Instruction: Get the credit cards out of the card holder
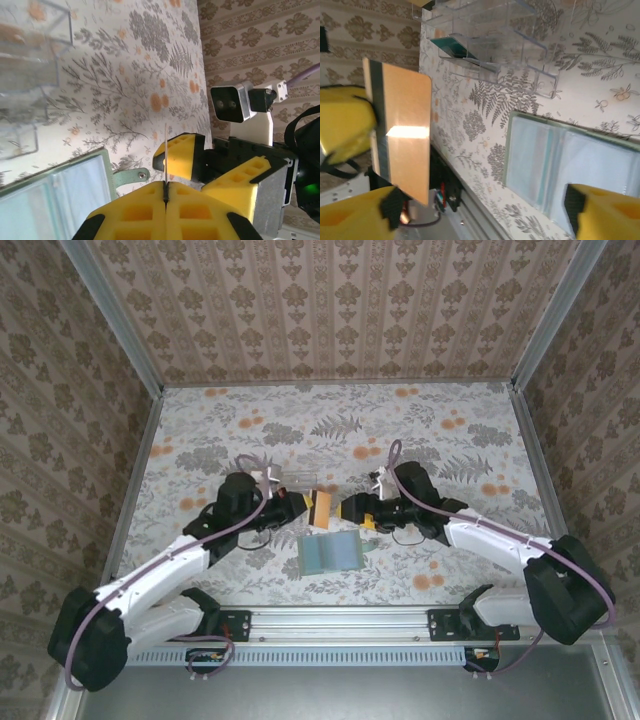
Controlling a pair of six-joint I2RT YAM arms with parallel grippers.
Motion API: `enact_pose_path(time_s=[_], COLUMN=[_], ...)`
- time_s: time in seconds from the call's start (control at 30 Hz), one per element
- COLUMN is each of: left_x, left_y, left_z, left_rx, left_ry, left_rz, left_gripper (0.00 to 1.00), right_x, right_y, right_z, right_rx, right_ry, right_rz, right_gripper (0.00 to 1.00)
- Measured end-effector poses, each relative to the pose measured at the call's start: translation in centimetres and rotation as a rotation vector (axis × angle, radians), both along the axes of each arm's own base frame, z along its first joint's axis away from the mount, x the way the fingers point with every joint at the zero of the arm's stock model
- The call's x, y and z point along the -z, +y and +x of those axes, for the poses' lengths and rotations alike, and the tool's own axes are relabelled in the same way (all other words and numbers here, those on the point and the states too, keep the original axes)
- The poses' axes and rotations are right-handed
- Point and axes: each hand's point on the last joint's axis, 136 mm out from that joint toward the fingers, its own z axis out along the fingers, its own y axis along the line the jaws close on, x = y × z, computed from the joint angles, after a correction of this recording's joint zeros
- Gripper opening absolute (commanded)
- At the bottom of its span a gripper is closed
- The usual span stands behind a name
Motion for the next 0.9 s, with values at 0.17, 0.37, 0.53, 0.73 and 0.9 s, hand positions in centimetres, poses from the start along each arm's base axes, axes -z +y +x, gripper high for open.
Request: enact_pose_path(time_s=[0.17,0.37,0.53,0.73,0.9], left_x=[-2.8,-3.5,-4.2,-4.5,-4.2], left_y=[2.5,5.2,6.9,8.3,9.0], left_z=[1.0,1.8,2.6,3.6,4.3], left_rx=[-0.005,0.018,0.094,0.269,0.432], left_ry=[-0.125,-0.270,-0.478,-0.783,-0.978], left_rz=[0.133,0.367,0.591,0.860,1.049], left_gripper=[0.00,0.00,0.00,0.00,0.00], right_x=[-1.4,-2.1,-2.6,-2.9,-2.9], right_y=[-0.4,-0.8,-1.3,-2.2,-2.9], right_z=[0.7,1.4,2.0,2.8,3.4], right_rx=[0.001,0.001,0.004,0.022,0.041], right_ry=[-0.055,-0.094,-0.120,-0.135,-0.140], right_rz=[-0.028,-0.072,-0.100,-0.110,-0.117], right_gripper=[1.00,1.00,1.00,1.00,1.00])
